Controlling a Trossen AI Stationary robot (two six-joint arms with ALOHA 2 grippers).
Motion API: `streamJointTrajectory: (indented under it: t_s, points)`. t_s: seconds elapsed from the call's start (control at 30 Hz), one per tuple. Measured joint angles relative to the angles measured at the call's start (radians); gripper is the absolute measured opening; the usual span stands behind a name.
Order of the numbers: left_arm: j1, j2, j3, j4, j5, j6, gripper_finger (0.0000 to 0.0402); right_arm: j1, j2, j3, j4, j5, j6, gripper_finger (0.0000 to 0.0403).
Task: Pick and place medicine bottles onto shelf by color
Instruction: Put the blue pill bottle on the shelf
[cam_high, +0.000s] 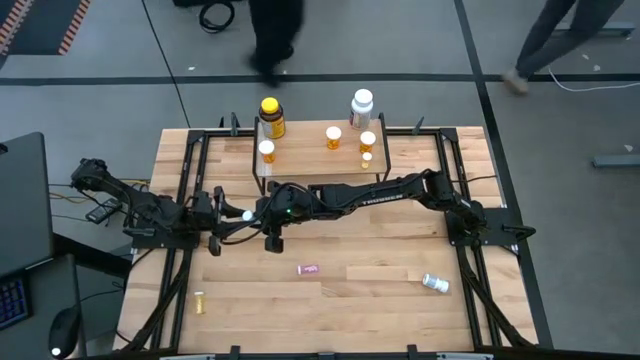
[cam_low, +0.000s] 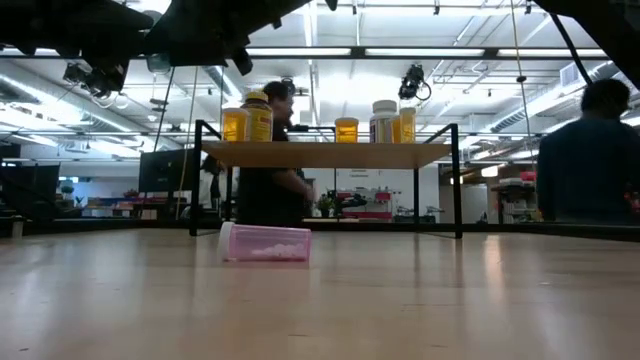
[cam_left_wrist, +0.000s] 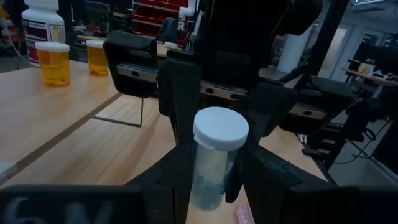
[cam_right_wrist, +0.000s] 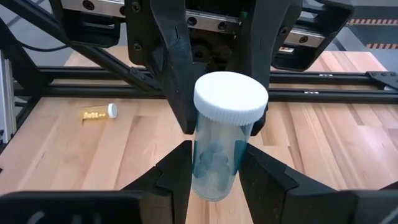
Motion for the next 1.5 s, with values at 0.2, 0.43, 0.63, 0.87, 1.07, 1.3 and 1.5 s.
streamJointTrajectory:
  t_s: [0.2,0.43,0.63,0.87,1.07,1.3,1.5]
  points:
    - [0.0,0.0,0.0,-0.004,-0.001,-0.009,0.013,-0.001,0.0,0.0,-0.004,0.049,-0.012,0.0129]
    - [0.0,-0.001,0.0,-0.023,-0.003,-0.045,0.013,-0.014,0.0,0.0,-0.02,0.06,-0.023,0.0122]
    - [0.0,-0.009,0.0,-0.032,-0.008,-0.025,0.013,-0.023,0.0,0.001,-0.031,0.059,-0.023,0.0122]
    - [-0.001,-0.078,0.0,-0.041,-0.031,0.055,0.013,-0.024,-0.005,0.003,-0.031,0.067,-0.023,0.0121]
    - [-0.002,-0.141,0.0,-0.126,-0.081,0.041,0.0133,-0.028,-0.032,0.002,-0.089,0.133,-0.026,0.0121]
    - [-0.001,-0.173,0.0,-0.263,-0.091,-0.04,0.0151,-0.043,-0.072,0.002,-0.162,0.174,-0.033,0.0122]
    - [-0.001,-0.171,0.0,-0.354,-0.092,-0.132,0.0156,-0.076,-0.074,0.002,-0.147,0.13,-0.009,0.0122]
